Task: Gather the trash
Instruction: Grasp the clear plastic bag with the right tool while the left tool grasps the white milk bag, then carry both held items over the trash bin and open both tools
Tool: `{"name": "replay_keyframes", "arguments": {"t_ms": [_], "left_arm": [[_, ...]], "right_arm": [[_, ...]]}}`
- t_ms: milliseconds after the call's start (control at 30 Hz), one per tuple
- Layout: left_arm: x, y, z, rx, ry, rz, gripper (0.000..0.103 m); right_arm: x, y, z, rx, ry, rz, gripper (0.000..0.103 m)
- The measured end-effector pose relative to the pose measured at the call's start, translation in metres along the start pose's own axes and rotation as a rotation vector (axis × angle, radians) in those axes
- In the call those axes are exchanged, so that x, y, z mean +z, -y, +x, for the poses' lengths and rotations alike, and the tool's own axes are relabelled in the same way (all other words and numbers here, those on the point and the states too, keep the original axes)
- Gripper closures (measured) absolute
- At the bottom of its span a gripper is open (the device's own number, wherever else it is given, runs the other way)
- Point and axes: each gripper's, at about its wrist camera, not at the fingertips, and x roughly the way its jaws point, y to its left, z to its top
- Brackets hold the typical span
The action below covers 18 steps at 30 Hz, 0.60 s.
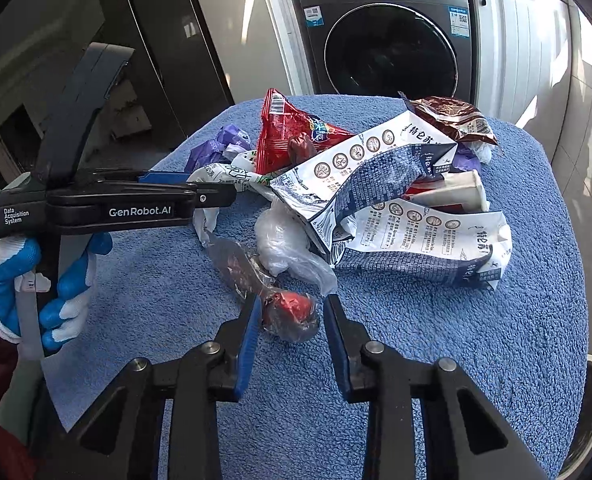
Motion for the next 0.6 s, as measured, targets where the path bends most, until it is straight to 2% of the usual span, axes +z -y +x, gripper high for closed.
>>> {"name": "replay_keyframes", "arguments": {"t_ms": [33, 67, 133, 233, 433, 600], "left_arm": [[-0.001, -0.001, 0.000, -0.009, 0.003, -0.004, 0.063], [-0.002, -0.002, -0.002, -0.012, 0.008, -0.008, 0.066], [-0.005, -0.003, -0.008, -0.013, 0.016, -0.014, 0.079], [-0.014, -0.006, -0.023, -0.004, 0.026, -0.017, 0.087], [-0.029, -0.005, -0.072, 0.039, 0.080, -0.021, 0.090], [-0.035, 0.010, -0.115, 0.121, 0.155, 0.007, 0.090]], "right_arm": [[-0.002, -0.001, 0.000, 0.008, -0.007, -0.002, 0.090], [-0.002, -0.002, -0.001, 0.012, -0.008, -0.005, 0.090], [-0.006, -0.004, -0.005, 0.018, -0.002, -0.015, 0.091], [-0.009, -0.008, -0.015, 0.027, 0.019, -0.029, 0.092], [-0.014, -0.008, -0.050, 0.037, 0.099, -0.025, 0.092], [-0.017, 0.001, -0.088, 0.002, 0.182, -0.008, 0.092]]}}
